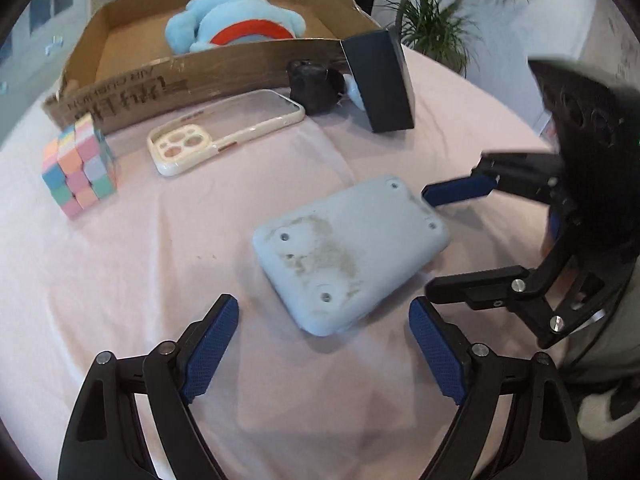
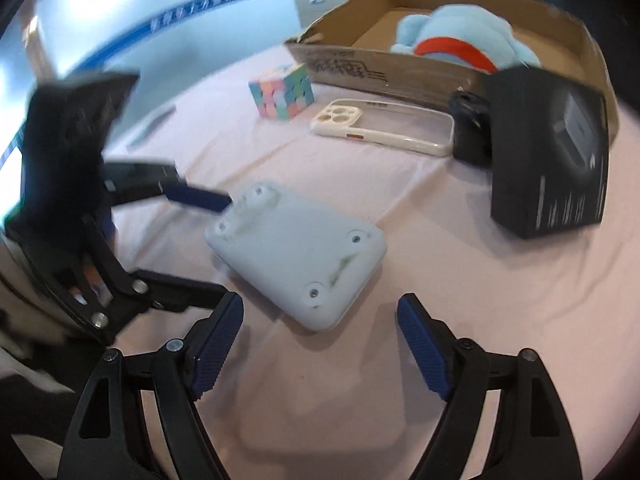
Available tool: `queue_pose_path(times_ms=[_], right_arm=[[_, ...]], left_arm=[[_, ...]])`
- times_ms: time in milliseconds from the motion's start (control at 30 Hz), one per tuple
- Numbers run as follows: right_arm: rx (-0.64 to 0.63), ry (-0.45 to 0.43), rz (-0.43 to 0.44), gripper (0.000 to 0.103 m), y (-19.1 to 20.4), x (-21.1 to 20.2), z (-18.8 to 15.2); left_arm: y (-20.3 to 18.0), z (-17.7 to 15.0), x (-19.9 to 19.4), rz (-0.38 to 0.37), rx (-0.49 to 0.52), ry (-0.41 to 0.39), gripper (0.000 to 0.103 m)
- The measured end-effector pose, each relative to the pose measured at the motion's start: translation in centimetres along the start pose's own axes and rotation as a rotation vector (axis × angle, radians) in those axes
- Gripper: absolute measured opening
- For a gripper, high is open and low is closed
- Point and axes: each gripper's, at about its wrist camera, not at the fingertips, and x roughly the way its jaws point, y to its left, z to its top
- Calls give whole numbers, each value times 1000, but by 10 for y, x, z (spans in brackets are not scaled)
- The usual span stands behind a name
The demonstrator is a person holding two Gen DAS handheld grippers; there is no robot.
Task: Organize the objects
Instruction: 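Move the right gripper to the white power bank on the table, then grasp the white power bank with the right gripper and lift it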
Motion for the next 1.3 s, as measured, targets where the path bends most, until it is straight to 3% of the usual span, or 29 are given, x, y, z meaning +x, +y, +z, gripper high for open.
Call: queue_pose_path(times_ms=[67, 400, 433, 500, 567, 733, 800, 867, 900, 1100, 1300], right_arm=[[-35, -8, 3, 79, 3, 3, 1], [-132, 6, -3, 80, 5, 19, 10], [-131, 1, -2, 78, 4, 19, 11], [-119, -12, -2, 69, 4, 18, 11], [-124, -15, 18, 59, 5, 17, 13], [-131, -5, 12, 56, 8, 19, 16], [-140, 6, -20, 57, 10, 20, 17], [-165, 19, -102, 70, 11, 20, 19], [-188, 13, -137, 82, 12, 19, 20], [-332, 31, -85, 82, 20, 20, 26], [-306, 39, 22, 79, 8, 29, 28]], left_arm=[[0, 0, 2, 48, 54, -18, 84], [12, 16, 14, -11, 169, -9, 83], [13, 17, 14, -19, 173, -16, 83], [13, 20, 13, -40, 182, -32, 69], [15, 22, 13, -44, 182, -31, 68], [15, 25, 14, -55, 177, -36, 68], [15, 25, 14, -52, 174, -39, 68], [15, 24, 14, -45, 172, -38, 68], [14, 24, 13, -47, 174, -38, 68], [12, 26, 14, -54, 215, -24, 68], [15, 28, 14, -68, 244, -17, 68]])
